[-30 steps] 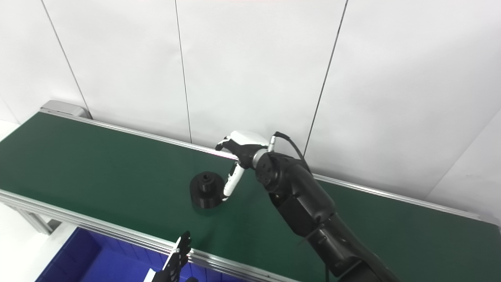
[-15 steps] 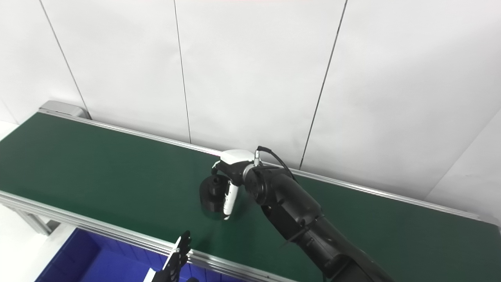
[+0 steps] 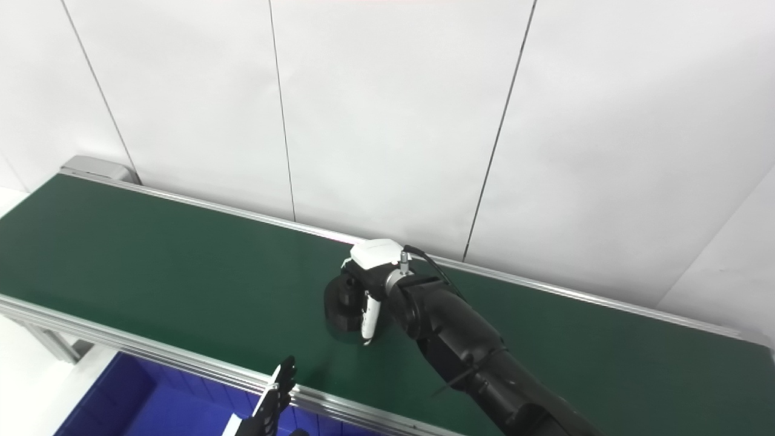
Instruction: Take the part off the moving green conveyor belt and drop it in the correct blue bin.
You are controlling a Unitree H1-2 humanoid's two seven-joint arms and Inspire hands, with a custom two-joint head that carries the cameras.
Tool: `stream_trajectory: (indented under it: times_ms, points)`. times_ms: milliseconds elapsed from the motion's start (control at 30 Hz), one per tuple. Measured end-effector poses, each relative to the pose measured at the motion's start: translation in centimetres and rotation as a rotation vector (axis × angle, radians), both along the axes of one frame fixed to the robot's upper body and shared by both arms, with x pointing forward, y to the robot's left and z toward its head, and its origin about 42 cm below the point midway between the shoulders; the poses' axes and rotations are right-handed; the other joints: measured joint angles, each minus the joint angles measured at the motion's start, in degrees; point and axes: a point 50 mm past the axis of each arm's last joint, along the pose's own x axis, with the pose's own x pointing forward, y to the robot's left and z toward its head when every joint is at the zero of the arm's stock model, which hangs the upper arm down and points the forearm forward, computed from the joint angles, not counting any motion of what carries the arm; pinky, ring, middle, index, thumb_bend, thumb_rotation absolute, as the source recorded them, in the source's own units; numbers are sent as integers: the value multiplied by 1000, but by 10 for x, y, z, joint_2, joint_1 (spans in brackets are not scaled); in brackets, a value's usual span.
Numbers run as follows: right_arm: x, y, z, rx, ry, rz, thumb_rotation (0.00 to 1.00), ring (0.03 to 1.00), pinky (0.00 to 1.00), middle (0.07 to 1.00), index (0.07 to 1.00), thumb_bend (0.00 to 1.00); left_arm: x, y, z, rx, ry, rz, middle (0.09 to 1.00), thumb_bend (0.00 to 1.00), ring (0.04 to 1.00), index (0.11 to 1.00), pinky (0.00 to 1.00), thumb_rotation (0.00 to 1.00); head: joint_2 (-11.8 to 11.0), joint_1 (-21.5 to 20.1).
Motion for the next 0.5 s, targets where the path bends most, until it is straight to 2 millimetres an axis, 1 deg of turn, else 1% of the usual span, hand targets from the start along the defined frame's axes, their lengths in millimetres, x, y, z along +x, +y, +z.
stream_trajectory:
  times_ms: [100,300,500]
  points:
    - [-3,-3,-4,34,-14,-18,123,676,503,829,832,888,-1,0,1,-1,-3,2,1000,533,983,1000,918,876,0,-1]
    - [-7,-9,-11,81,-42,-40,143,660,500,835,837,878,-2,0,3,-3,-6,3,1000,530,998,1000,953,874,1,0]
    - [-14,-4,-12,117,-41,-16,147,678,493,859,838,899,-3,0,4,-4,-5,2,1000,555,992,1000,927,872,2,-1]
